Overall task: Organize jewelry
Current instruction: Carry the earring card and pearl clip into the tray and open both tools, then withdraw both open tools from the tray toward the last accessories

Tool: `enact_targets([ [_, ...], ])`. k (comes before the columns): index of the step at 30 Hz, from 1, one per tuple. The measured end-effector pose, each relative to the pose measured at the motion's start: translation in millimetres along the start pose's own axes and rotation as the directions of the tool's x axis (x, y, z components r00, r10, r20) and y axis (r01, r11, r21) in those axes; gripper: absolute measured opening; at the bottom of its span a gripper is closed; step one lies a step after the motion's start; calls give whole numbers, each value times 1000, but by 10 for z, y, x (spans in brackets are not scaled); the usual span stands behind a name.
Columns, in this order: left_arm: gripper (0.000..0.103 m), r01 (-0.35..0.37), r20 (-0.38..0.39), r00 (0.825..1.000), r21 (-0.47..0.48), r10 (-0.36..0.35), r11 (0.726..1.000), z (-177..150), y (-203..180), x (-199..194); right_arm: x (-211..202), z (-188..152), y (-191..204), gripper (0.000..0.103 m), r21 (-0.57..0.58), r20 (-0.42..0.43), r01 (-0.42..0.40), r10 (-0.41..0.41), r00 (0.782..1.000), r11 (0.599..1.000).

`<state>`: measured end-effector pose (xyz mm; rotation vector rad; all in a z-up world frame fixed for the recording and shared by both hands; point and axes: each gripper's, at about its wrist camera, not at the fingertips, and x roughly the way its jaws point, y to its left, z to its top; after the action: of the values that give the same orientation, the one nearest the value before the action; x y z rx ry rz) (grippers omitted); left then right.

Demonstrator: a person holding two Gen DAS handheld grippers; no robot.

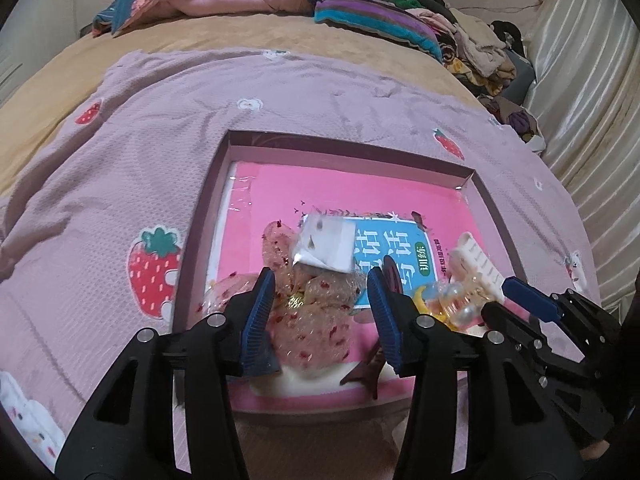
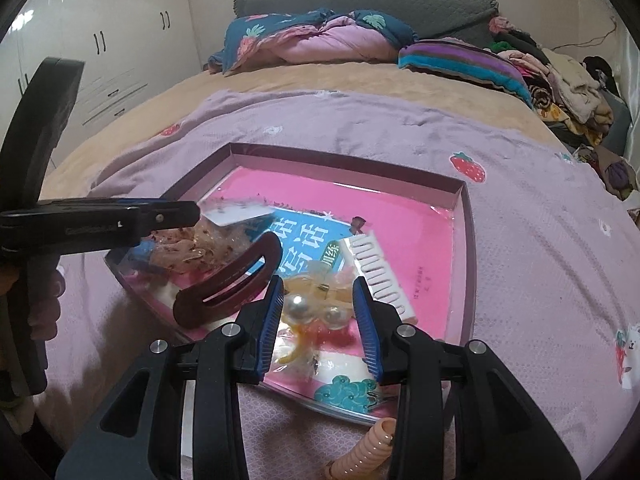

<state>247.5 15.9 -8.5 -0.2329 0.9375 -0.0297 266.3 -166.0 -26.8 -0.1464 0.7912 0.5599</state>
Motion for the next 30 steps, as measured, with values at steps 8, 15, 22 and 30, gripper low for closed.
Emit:
enact_targets([
  [8, 48, 1, 47, 999, -5, -1, 1000, -10, -3, -325, -313, 64, -63, 57, 24, 78, 32, -34, 996, 999],
  [15, 61, 22, 93, 995, 13, -23, 1000, -65, -57, -660, -770, 119, -137, 83, 89, 171, 80, -94, 981, 993],
  [22, 84, 32, 134, 990, 16, -34, 999, -171, -90, -941, -1143, 40, -118, 91, 106, 225, 126, -147, 963, 986],
  [30, 93, 33, 167, 985, 12, -34, 999, -267, -86, -1162, -1348, -76, -43, 91, 110, 236, 149, -171, 957, 983],
])
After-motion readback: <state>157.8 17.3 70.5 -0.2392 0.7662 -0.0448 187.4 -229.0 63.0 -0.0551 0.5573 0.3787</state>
